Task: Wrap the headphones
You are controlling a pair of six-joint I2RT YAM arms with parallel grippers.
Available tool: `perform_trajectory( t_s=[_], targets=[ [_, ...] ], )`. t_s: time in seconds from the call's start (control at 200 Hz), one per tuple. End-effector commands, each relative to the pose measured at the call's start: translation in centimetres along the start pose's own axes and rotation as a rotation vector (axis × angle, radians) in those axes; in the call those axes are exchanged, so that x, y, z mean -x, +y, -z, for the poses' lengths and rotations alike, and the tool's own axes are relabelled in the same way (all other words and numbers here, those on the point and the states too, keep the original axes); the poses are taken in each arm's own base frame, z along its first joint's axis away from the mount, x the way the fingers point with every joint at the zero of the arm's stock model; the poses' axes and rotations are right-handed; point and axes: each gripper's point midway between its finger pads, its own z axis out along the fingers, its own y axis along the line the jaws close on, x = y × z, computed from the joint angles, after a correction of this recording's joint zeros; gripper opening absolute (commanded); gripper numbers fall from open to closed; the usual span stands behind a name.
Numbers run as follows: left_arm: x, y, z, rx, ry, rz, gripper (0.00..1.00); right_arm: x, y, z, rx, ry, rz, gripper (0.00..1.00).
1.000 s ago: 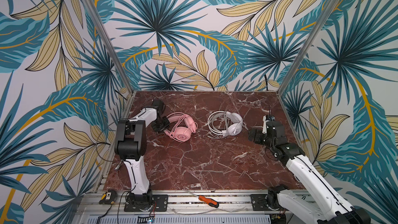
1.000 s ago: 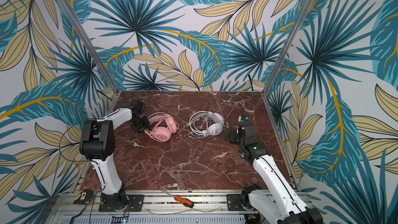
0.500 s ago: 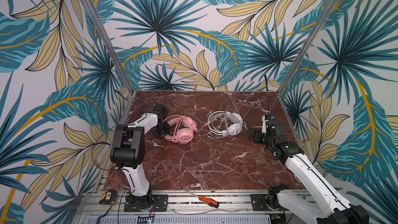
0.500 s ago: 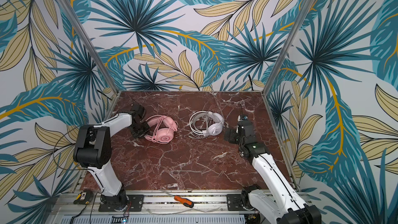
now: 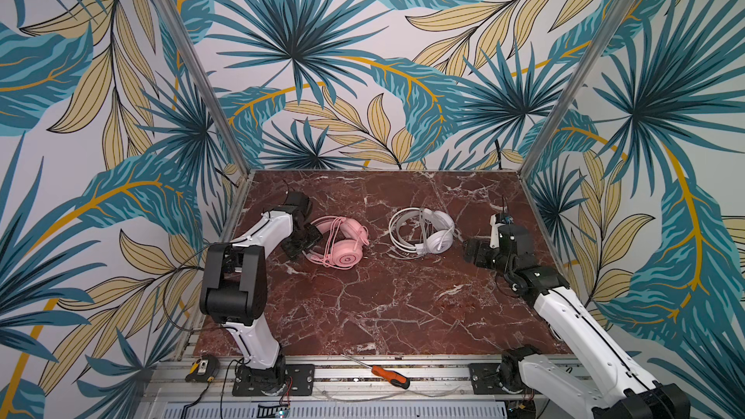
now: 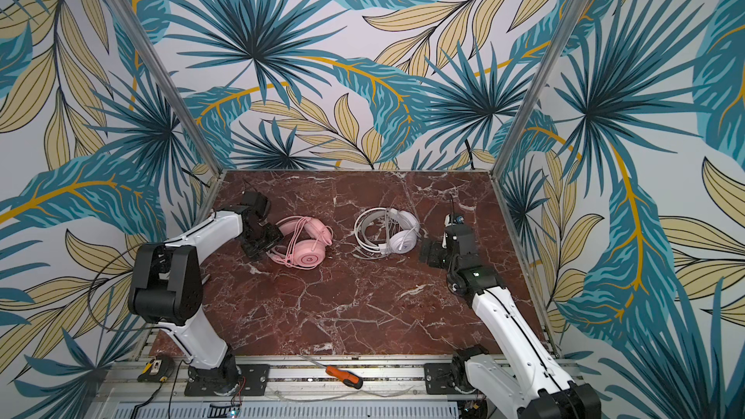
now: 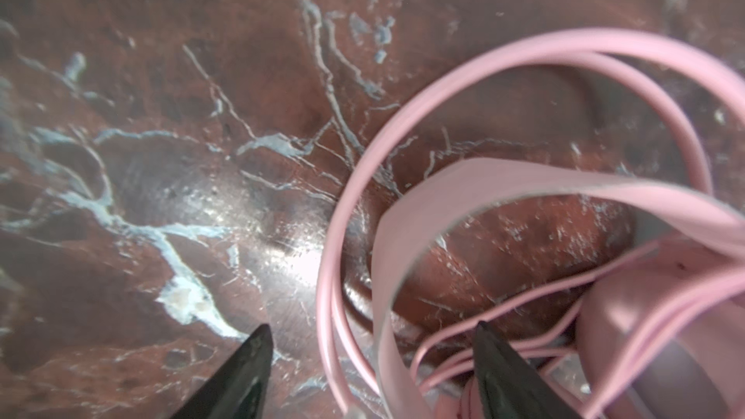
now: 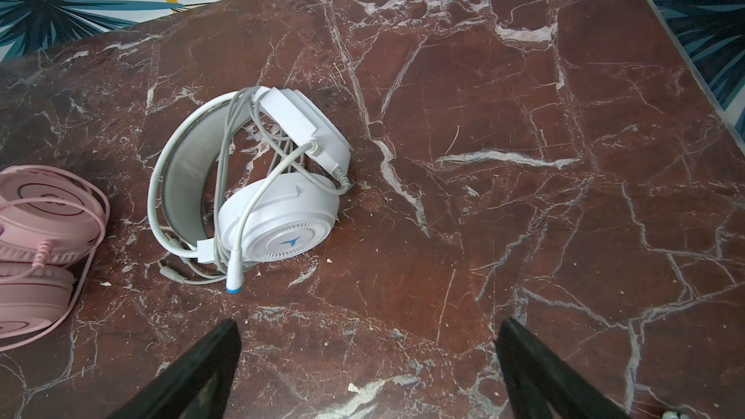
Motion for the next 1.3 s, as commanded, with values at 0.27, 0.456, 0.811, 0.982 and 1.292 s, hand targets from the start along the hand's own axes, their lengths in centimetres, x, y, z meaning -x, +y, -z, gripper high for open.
perform_trajectory(
  t_s=[0.27,0.456,0.811,0.982,1.292],
  targets=[
    [6.0,-1.4,13.0,-0.11,-0.506,-0.21,1.0,1.3,-1.8,-1.1,-0.063,-0.133,0.041,1.0],
    [8.0,3.1,15.7,-0.079,-0.808,-0.168,1.0,2.3,-4.0,-0.9,-0.121,-0.342,0.016,1.0],
    [5.8,7.0,14.5,-0.172,-1.21,-0.235,1.0,1.5,-7.9,-1.6,-0.267,-0.508,0.004,1.0],
    [5.3,6.6,11.6,-0.181,-1.175,-0.314,1.0,1.3,-8.6,-2.4,-0.3,-0.563,0.014,1.0],
    [6.5,5.0,8.8,-0.175,-1.161,-0.392,1.0,3.2,-8.2,-4.9,-0.283,-0.579,0.074,1.0]
  ],
)
